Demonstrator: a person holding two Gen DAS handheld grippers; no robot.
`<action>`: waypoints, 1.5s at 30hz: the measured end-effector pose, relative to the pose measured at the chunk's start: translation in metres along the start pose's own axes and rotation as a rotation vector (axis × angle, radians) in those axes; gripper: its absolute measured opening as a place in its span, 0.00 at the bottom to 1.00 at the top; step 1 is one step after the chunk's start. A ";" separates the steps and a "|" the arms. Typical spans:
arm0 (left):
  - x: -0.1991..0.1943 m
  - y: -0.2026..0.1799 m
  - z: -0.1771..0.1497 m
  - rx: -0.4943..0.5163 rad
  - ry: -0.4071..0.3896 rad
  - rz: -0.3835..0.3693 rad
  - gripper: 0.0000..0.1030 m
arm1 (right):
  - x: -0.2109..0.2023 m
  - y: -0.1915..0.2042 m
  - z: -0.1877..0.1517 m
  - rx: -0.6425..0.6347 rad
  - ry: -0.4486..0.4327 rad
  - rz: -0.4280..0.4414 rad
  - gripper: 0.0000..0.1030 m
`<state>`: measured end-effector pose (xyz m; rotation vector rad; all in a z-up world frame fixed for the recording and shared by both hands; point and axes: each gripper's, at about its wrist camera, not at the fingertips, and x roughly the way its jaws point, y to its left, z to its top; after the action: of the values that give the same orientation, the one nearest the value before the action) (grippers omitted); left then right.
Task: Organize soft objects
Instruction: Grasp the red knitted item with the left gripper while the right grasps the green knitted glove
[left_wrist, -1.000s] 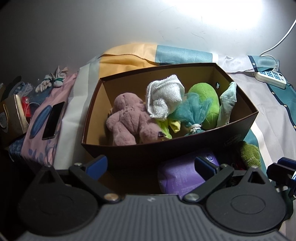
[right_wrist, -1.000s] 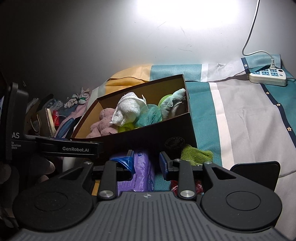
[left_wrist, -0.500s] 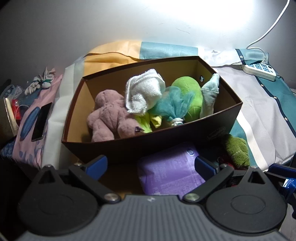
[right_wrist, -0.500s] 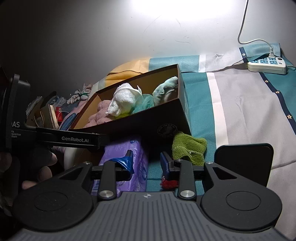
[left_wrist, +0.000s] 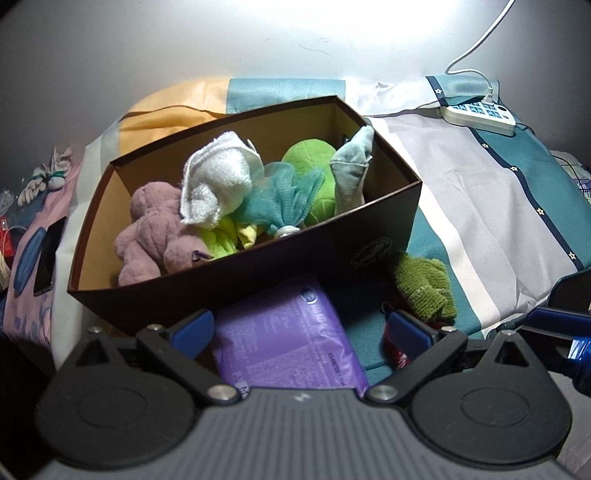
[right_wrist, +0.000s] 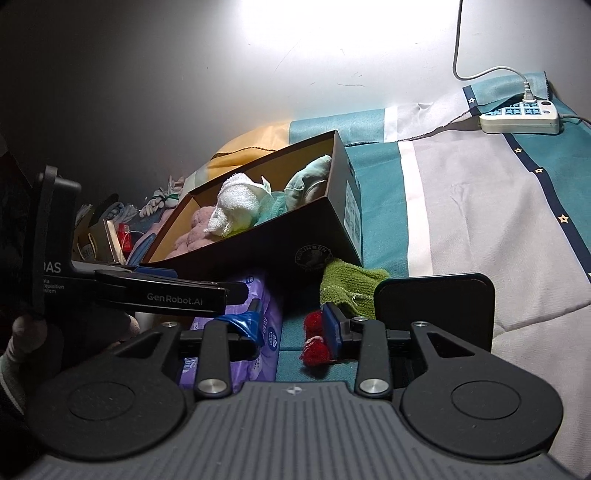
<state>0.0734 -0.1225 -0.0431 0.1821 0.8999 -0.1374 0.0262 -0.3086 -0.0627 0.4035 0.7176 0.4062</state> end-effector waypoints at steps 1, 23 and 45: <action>0.000 -0.002 0.000 0.001 0.001 0.000 0.98 | -0.002 -0.001 0.001 0.000 -0.003 0.005 0.18; 0.000 -0.055 -0.011 0.114 -0.040 -0.161 0.99 | -0.019 -0.047 0.072 -0.049 0.045 0.059 0.22; 0.058 -0.093 -0.017 0.248 0.024 -0.189 0.99 | 0.145 -0.048 0.119 -0.295 0.636 0.250 0.26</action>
<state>0.0779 -0.2125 -0.1081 0.3301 0.9218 -0.4245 0.2180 -0.3042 -0.0835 0.0741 1.2080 0.8860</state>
